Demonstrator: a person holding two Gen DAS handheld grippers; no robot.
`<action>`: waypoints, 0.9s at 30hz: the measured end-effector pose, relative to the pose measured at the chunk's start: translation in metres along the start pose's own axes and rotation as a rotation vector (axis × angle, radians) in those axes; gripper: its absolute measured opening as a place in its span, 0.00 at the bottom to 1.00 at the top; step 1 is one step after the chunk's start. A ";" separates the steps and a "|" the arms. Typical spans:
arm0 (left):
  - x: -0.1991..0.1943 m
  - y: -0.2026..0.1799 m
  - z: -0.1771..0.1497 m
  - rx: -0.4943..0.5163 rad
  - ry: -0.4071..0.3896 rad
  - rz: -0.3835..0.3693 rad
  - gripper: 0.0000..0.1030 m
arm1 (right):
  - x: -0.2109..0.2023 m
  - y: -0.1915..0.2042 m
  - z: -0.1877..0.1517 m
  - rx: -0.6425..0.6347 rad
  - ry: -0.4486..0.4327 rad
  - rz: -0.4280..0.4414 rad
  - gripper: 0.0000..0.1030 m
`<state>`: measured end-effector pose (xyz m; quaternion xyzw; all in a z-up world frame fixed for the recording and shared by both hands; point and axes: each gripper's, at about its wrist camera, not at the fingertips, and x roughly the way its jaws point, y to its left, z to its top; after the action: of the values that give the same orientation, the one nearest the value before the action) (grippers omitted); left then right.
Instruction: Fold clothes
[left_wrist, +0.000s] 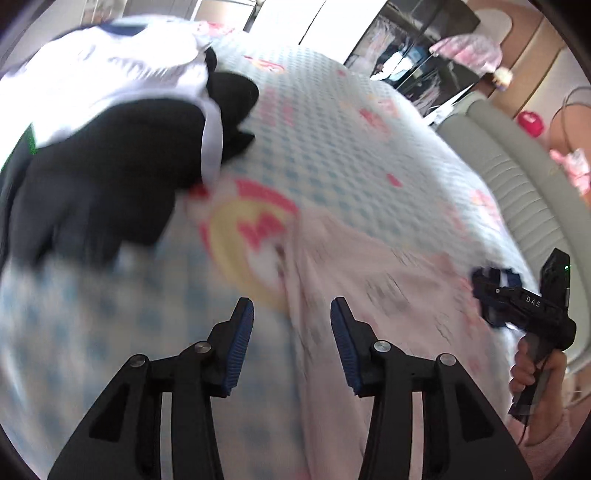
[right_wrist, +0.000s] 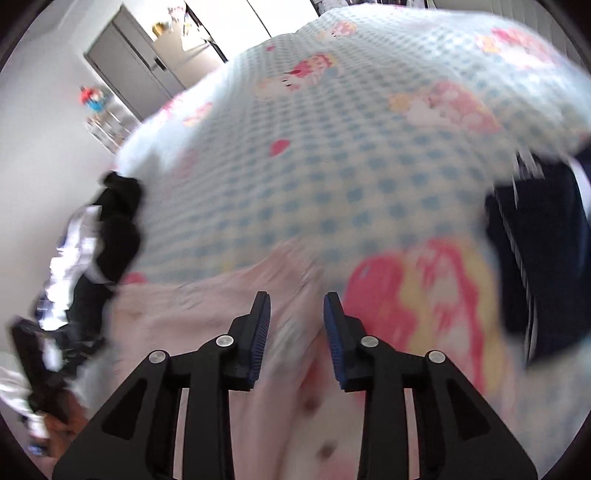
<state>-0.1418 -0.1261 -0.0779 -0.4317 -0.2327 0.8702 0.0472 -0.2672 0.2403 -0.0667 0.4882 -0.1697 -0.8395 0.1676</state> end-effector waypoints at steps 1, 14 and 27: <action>-0.006 -0.003 -0.013 -0.002 0.003 -0.007 0.42 | -0.007 0.006 -0.012 -0.004 0.015 0.029 0.30; -0.043 -0.042 -0.132 -0.029 0.016 0.064 0.44 | -0.044 0.064 -0.190 -0.170 0.145 0.006 0.38; -0.061 -0.048 -0.171 -0.101 0.047 -0.066 0.45 | -0.061 0.059 -0.220 -0.133 0.167 0.021 0.42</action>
<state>0.0221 -0.0382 -0.1007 -0.4458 -0.2891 0.8451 0.0595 -0.0385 0.1885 -0.0962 0.5424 -0.1044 -0.8035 0.2221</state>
